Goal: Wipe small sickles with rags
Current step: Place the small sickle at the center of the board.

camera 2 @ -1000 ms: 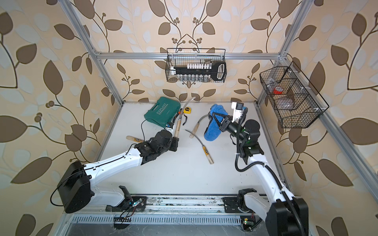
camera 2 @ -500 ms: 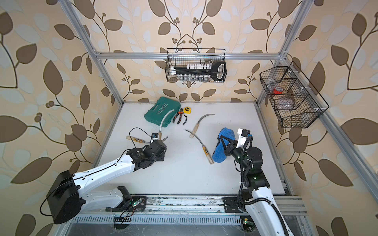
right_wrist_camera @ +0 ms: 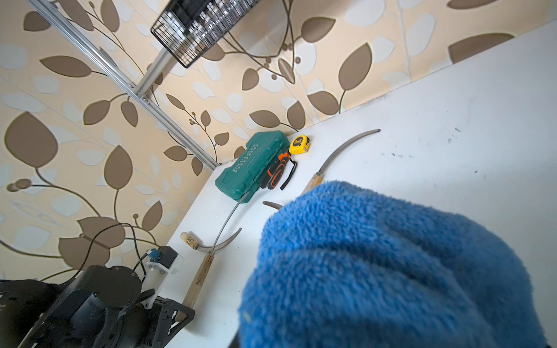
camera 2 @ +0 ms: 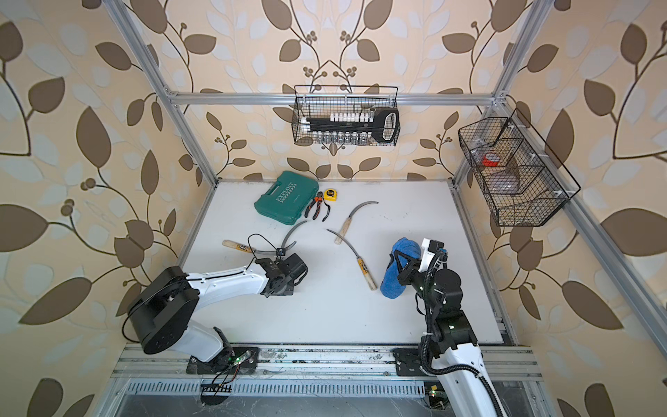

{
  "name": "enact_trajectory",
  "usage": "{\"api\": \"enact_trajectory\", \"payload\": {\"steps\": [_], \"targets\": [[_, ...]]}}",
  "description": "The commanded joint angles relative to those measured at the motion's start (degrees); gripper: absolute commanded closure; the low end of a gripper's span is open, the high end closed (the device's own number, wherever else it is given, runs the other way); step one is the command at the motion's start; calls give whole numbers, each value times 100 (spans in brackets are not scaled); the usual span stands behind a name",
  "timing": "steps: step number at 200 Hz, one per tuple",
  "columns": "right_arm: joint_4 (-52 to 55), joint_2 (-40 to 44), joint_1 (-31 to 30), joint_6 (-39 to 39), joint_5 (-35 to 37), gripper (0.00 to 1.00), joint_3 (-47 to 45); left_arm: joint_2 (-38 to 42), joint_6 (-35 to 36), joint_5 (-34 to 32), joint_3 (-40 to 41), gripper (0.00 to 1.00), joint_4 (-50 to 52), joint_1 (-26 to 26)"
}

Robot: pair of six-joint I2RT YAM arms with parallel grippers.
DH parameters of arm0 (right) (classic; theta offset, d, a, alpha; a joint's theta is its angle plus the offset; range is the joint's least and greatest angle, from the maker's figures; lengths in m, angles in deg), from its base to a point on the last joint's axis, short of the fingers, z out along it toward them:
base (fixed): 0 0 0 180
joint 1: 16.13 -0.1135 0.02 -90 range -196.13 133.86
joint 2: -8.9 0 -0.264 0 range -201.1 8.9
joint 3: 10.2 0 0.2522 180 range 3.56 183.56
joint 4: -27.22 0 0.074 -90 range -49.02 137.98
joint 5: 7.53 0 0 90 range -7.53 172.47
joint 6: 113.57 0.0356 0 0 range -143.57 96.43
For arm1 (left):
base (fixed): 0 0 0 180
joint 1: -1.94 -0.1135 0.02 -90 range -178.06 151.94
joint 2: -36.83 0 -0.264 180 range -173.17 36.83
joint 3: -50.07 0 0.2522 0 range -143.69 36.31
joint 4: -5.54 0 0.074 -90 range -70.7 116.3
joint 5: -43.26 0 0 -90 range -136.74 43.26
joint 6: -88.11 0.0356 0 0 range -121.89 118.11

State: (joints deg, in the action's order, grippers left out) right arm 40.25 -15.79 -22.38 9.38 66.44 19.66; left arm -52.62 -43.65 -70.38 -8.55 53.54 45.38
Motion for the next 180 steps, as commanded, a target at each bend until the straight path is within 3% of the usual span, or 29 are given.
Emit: {"api": "enact_trajectory", "payload": {"steps": [1,52,81,98,114,147,180], "targets": [[-298,-229,10,-103,84,100,-116,-153,-176,10,-216,100,99,-20],[-242,-183,8,-96,155,100,-160,-358,-66,245,-295,100,13,-20],[-50,-145,10,-36,457,100,-161,-386,-86,246,-333,81,50,-20],[119,-277,6,67,765,100,-110,-370,-105,246,-374,77,132,-20],[194,-532,15,191,911,100,-64,-251,-126,221,-388,72,204,-20],[223,-1326,8,223,768,100,134,251,-141,193,-283,49,259,-20],[47,-1794,8,220,557,100,157,786,-122,173,-319,43,414,-20]]}}
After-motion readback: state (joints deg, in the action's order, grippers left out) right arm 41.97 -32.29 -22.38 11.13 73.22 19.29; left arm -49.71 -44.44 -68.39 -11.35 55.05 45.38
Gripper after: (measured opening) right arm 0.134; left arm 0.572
